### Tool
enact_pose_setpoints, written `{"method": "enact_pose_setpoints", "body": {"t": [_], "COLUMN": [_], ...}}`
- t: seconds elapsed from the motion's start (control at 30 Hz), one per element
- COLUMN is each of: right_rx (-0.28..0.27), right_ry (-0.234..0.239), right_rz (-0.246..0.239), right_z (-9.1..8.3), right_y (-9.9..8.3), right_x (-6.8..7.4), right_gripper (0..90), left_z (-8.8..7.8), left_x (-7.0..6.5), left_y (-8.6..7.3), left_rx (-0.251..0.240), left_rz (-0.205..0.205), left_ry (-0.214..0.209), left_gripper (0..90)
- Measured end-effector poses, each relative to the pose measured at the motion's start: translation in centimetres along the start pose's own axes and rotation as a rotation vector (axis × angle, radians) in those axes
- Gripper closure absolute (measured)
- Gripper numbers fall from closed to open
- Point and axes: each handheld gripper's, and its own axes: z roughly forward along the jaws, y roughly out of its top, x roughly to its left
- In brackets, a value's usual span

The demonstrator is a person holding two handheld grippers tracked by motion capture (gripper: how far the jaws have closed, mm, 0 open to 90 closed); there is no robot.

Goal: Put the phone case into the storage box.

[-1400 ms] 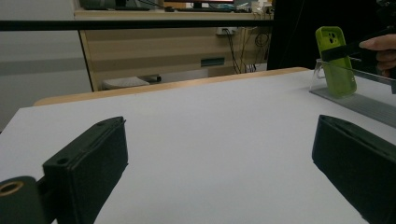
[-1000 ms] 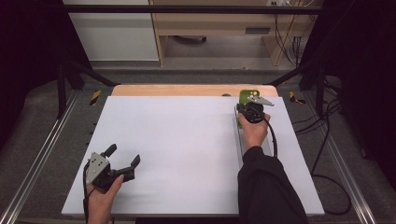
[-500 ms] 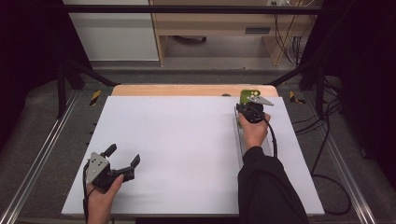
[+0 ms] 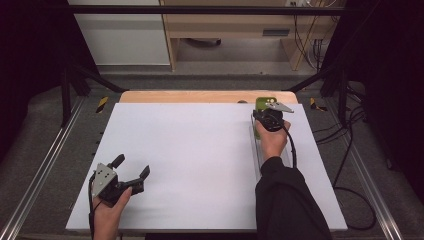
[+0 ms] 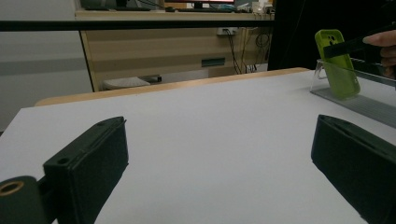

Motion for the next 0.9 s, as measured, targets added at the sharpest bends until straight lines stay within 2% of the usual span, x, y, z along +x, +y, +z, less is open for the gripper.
{"method": "enact_pose_setpoints", "body": {"t": [0.63,0.9], "right_rx": [-0.024,-0.033], "right_ry": [-0.032,-0.046], "right_rz": [-0.053,-0.041], "right_z": [-1.1,-1.4], "right_y": [0.7,0.9], "right_x": [0.2,0.2], "right_gripper": [66.2,58.0], "left_z": [0.0,0.0], "left_x": [0.0,0.0], "left_y": [0.0,0.0], "left_rx": [0.0,0.0], "left_rz": [0.001,0.001], "left_ry": [-0.001,-0.001], "left_gripper": [3.3,3.2]}}
